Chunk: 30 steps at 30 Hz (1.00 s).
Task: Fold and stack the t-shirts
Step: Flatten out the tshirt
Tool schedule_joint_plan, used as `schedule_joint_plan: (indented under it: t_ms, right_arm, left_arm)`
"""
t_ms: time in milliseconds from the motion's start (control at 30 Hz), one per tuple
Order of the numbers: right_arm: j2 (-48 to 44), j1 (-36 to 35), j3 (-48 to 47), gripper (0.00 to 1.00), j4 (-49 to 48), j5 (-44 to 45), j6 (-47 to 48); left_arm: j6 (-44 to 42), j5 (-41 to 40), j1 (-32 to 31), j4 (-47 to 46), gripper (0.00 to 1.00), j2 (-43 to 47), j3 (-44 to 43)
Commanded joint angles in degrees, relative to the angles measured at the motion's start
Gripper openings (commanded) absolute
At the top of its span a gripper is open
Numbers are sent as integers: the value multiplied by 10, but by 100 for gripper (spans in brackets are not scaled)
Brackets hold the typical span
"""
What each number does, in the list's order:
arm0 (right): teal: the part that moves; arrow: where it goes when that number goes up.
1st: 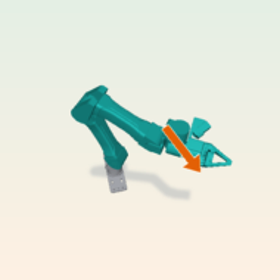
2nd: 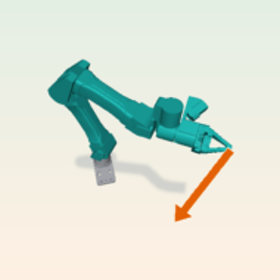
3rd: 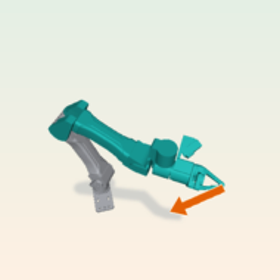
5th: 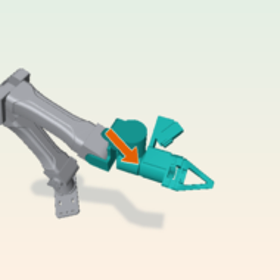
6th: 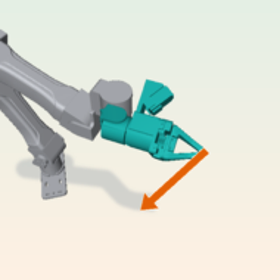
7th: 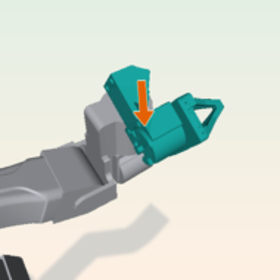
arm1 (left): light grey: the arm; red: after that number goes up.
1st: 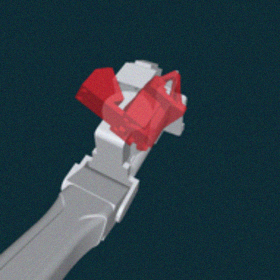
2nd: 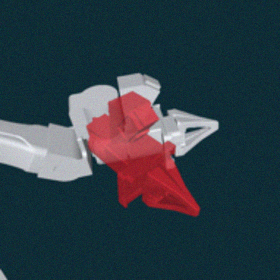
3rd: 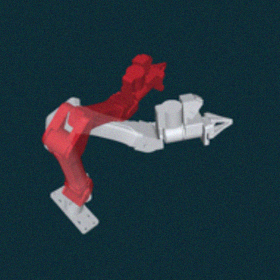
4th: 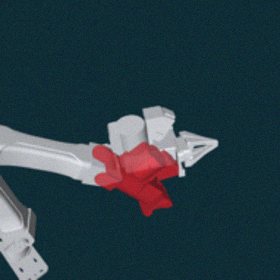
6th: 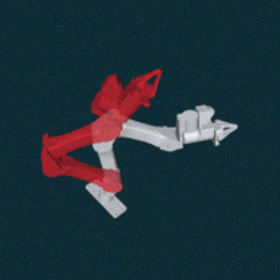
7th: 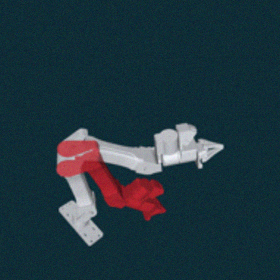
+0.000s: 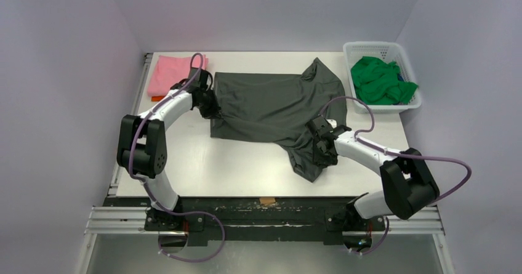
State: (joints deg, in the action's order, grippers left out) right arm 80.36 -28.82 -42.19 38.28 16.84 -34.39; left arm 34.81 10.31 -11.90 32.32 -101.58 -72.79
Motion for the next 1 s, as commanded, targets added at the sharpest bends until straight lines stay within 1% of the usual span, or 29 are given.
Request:
schedule_joint_plan:
  t_ms: [0, 100, 233, 267, 367, 433, 567, 667, 800, 900, 967]
  right_arm:
    - [24, 3, -17, 38, 17, 16, 26]
    - [36, 3, -22, 38, 13, 14, 30]
    - [47, 4, -30, 38, 10, 12, 34]
    - [49, 4, -32, 38, 9, 12, 34]
    - [56, 7, -38, 38, 9, 12, 38]
    - [59, 9, -40, 37, 10, 10, 41]
    - [60, 12, -44, 37, 9, 11, 45]
    - [63, 14, -45, 37, 8, 11, 47]
    - [66, 14, -46, 36, 6, 8, 49]
    - [64, 15, -42, 36, 2, 7, 49]
    - [65, 15, -41, 35, 3, 7, 49]
  left_arm:
    - [-19, 27, 2, -12, 6, -5, -15]
    - [-25, 31, 3, -12, 9, -31, -38]
    - [-31, 41, 6, -3, 11, -89, -92]
    - [-32, 42, 6, -2, 13, -103, -104]
    - [-39, 45, 8, 12, 25, -139, -141]
    - [-41, 46, 10, 21, 37, -149, -153]
    - [-50, 38, 13, 17, 48, -137, -135]
    - [-56, 45, 13, 13, 48, -124, -114]
    - [-58, 56, 13, 2, 43, -111, -82]
    - [-56, 32, 13, 9, 35, -107, -71]
    - [-56, 37, 13, 9, 30, -104, -70]
